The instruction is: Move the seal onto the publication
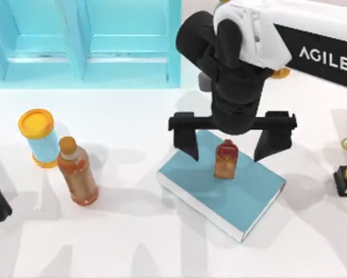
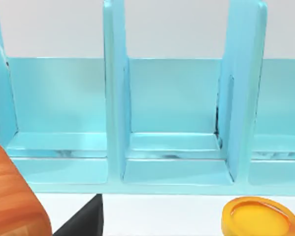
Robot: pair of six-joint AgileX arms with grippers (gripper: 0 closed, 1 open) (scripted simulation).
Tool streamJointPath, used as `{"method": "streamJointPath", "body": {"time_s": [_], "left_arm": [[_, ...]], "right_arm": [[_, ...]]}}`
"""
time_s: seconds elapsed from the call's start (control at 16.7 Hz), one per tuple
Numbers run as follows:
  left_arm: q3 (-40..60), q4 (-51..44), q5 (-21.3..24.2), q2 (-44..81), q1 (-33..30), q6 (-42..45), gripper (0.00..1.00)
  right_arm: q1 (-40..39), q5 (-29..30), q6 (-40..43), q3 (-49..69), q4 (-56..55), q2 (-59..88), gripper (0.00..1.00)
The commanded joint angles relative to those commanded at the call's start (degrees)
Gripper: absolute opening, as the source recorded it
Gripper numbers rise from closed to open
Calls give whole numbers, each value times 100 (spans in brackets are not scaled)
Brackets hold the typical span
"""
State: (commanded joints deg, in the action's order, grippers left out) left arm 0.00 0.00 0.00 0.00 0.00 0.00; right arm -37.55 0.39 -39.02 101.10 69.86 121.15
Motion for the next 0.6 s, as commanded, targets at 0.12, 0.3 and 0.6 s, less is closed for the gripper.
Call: {"method": "streamJointPath", "body": {"time_s": [0.12,0.3,0.6], "left_arm": [[0,0,0,0,0,0,100],[0,0,0,0,0,0,100],[0,0,0,0,0,0,100]], "right_arm": [[0,0,0,0,0,0,100],[7,1,-1,84,88,1,100],[12,0,5,593,630,-35,100]]}}
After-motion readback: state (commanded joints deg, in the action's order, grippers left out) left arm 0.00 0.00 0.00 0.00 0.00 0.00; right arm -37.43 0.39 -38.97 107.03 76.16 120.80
